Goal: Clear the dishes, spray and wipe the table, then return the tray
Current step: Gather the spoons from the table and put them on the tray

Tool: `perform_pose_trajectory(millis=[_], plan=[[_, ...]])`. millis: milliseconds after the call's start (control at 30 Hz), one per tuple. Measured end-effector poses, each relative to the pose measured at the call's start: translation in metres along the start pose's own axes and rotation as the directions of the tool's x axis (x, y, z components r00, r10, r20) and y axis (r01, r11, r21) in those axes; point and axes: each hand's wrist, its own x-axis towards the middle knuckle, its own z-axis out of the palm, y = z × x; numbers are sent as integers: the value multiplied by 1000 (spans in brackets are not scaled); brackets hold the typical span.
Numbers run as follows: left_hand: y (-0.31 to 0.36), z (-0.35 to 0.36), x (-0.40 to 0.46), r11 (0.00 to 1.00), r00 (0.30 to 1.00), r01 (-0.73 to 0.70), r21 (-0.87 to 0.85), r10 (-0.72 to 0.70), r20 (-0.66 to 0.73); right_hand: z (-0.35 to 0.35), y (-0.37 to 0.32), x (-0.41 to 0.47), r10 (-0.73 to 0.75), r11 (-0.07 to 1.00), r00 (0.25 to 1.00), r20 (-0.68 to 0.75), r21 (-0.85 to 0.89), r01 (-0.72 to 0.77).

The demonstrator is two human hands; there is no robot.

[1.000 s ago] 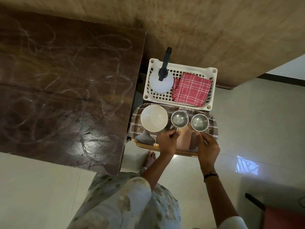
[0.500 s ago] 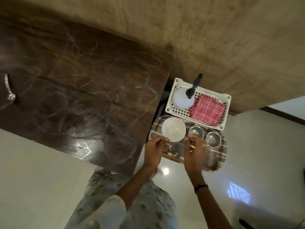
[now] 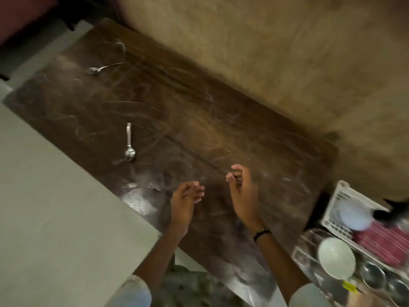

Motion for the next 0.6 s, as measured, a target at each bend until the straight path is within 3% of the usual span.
perform_pose_trajectory(millis=[133,200,367,500,600], plan=[[19,-20,21,999,998,-28,18,29,-51,28,0,19,-26,1000,999,45,-10,26],[40,-64,75,997,987,-74,33,78,-143,90,-20,52,-42,998,994,105,-35,46],[51,-128,162,955,899,-44,294,167,-405,189,-54,109,-87,994,964,253,-47,101],[44,-137,173,894,917,104,436,83,-389,232,-63,127,-74,992,941,331,-74,104],[40,-137,173,857,929,139,496,60,-365,249,-68,133,-60,989,923,381,-100,105]])
